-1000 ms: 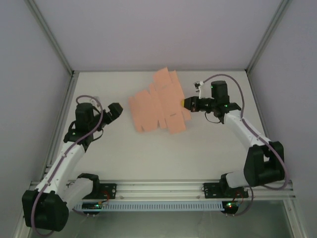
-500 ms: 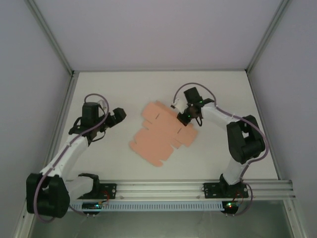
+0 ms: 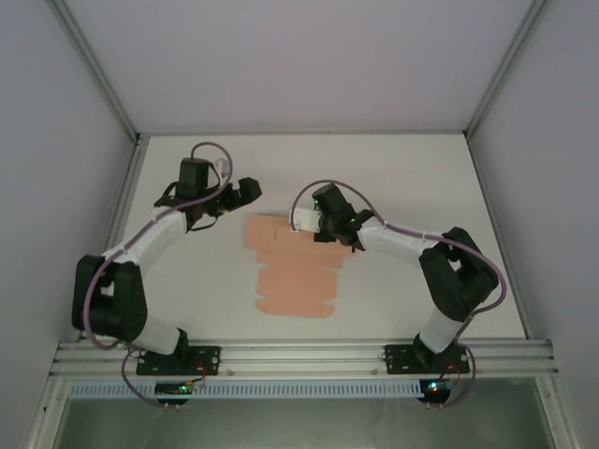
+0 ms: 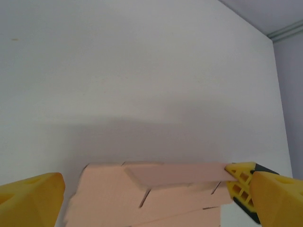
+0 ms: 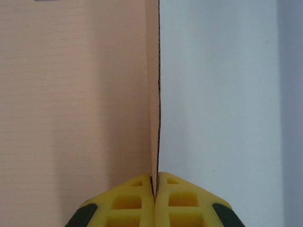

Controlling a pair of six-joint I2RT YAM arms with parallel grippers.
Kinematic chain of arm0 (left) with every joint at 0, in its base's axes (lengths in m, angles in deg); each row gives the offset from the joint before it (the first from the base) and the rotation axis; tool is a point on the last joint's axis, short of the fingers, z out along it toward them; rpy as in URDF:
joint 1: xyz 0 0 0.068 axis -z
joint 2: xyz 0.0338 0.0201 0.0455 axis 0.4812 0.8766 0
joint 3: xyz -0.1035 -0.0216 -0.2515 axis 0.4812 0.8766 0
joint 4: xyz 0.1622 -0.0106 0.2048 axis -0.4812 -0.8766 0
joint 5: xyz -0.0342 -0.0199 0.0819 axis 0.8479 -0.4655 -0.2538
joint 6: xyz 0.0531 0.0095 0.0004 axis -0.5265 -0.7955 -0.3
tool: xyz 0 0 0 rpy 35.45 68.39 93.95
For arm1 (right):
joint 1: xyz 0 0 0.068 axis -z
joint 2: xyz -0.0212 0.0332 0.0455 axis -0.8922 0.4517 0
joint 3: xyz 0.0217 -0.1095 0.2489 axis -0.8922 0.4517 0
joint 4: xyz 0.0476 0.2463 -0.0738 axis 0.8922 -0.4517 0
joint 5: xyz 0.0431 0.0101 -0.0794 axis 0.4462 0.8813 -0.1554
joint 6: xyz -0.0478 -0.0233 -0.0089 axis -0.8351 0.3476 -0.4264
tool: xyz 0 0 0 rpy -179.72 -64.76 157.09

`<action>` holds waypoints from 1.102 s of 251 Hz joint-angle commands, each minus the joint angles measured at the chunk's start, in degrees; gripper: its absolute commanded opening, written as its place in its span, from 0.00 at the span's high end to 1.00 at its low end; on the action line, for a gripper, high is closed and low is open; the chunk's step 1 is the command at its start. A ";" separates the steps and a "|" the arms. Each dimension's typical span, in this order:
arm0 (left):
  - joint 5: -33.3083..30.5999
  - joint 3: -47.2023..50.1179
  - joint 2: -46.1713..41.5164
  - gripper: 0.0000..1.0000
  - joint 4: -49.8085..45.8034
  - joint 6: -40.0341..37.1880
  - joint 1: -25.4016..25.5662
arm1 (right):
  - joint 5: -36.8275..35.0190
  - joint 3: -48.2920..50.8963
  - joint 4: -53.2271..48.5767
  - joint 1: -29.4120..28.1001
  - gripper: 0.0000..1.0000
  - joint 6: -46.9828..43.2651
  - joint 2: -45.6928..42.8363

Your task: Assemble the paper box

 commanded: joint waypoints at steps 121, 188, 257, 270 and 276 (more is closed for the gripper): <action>12.83 -1.74 5.27 0.35 1.02 -0.08 5.96 | -3.77 3.84 9.19 -0.21 1.00 0.68 -4.49; 21.73 2.54 7.19 0.41 18.09 10.59 7.60 | -3.44 5.48 13.08 -1.59 1.00 1.76 -4.09; 16.08 3.06 10.01 0.70 22.06 16.03 8.46 | -3.49 7.49 16.90 -3.99 1.00 1.80 -3.70; 14.58 3.66 9.78 0.73 22.48 17.03 8.55 | -3.45 7.72 17.02 -4.07 1.00 1.76 -3.80; 14.13 3.99 9.69 0.75 23.03 17.54 8.57 | -3.41 7.84 17.32 -4.05 1.00 1.81 -3.87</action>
